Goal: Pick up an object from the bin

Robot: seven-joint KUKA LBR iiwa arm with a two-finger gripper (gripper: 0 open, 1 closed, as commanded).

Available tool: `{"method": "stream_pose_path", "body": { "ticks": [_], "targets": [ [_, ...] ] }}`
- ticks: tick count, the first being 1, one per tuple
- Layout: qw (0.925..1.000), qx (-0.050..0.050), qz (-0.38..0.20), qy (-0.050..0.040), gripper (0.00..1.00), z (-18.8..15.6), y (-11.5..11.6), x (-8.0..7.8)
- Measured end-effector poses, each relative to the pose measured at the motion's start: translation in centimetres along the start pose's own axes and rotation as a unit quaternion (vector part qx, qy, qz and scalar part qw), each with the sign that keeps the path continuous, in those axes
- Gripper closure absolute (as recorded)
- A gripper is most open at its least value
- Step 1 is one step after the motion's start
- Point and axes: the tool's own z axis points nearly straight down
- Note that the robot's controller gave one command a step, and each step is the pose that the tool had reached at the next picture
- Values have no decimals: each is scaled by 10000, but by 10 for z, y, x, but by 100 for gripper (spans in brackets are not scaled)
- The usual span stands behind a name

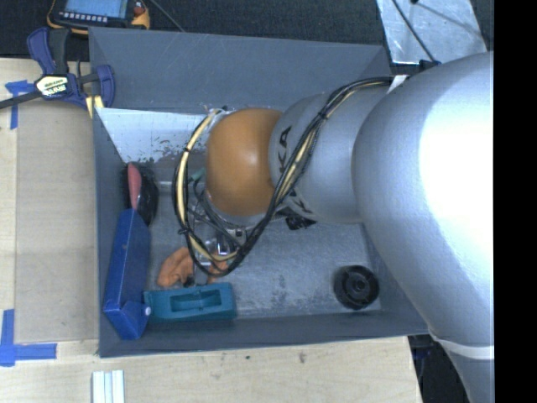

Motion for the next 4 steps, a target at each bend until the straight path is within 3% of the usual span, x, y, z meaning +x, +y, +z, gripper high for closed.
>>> {"method": "stream_pose_path", "body": {
  "ticks": [1,3,4],
  "targets": [
    [9986,-1,529,5,100,11,-5,12],
    [9986,8,533,26,100,6,-5,13],
    [9986,20,534,51,100,-16,-6,15]
  ]
}}
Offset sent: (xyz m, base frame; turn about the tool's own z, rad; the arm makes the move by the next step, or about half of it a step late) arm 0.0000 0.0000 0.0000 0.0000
